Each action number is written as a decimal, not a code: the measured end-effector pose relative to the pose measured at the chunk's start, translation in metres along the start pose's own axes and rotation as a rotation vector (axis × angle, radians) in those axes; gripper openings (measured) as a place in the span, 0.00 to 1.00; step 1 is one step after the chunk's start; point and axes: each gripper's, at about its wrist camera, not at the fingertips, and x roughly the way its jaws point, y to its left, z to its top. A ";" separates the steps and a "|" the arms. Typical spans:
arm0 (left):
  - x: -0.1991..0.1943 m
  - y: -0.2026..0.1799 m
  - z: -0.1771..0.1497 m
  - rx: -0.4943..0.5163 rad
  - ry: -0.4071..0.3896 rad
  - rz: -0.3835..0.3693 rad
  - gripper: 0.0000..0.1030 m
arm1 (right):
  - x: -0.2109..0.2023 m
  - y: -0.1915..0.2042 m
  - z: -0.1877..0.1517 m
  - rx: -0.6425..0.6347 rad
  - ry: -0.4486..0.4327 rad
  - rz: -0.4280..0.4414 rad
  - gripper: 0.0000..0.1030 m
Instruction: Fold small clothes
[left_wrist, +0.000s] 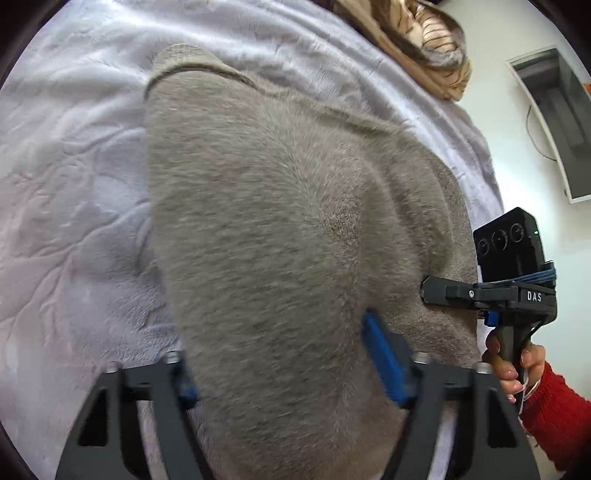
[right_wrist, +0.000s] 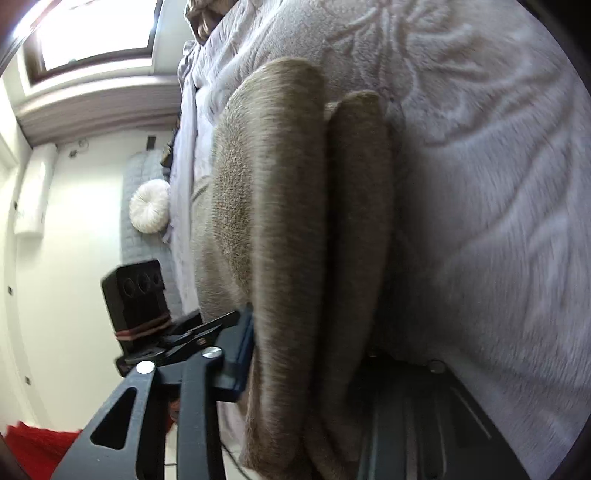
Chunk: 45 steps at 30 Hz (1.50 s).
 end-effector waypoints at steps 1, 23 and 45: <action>-0.005 -0.002 0.000 0.002 -0.005 -0.011 0.55 | -0.003 0.002 -0.003 0.011 -0.006 0.021 0.33; -0.151 0.015 -0.122 0.008 -0.033 -0.084 0.50 | 0.022 0.097 -0.140 0.070 -0.027 0.169 0.32; -0.149 0.096 -0.246 -0.107 -0.036 0.225 0.65 | 0.086 0.103 -0.180 -0.002 0.025 -0.471 0.50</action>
